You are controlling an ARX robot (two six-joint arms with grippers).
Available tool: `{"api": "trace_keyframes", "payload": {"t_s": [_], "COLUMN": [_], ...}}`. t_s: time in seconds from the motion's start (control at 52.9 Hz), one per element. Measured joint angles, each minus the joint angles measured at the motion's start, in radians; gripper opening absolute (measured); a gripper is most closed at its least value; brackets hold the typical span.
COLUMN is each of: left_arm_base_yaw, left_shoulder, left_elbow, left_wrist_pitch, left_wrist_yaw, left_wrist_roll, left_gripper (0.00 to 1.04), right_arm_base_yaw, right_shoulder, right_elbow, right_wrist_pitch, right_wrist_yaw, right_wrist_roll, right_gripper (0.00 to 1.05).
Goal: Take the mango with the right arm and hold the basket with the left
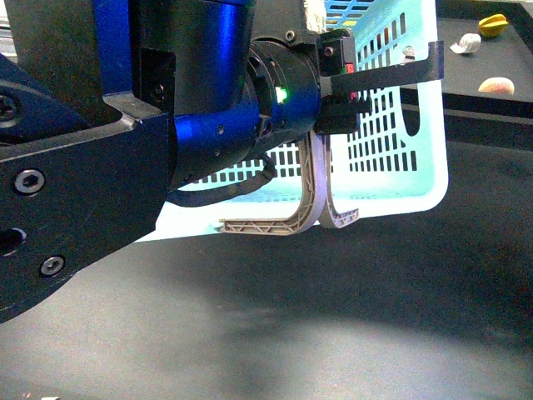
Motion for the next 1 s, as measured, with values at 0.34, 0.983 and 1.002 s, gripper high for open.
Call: {"api": "trace_keyframes", "payload": {"t_s": [0.34,0.983,1.002], "left_arm_base_yaw": [0.000,0.000,0.000], "left_shoulder": [0.000,0.000,0.000], "left_elbow": [0.000,0.000,0.000], "left_wrist_pitch": [0.000,0.000,0.000], "left_wrist_yaw": [0.000,0.000,0.000], "left_wrist_roll": [0.000,0.000,0.000], "left_gripper": [0.05,0.05,0.05], "right_arm_base_yaw": [-0.003,0.035,0.039], "right_shoulder": [0.000,-0.457,-0.473], "right_elbow": [-0.029,-0.349,-0.357], "right_wrist_pitch": [0.015,0.018,0.014], "right_wrist_yaw": [0.005,-0.178,-0.187], "right_wrist_roll": [0.006,0.074,0.075], "right_gripper": [0.62,0.60,0.60]}}
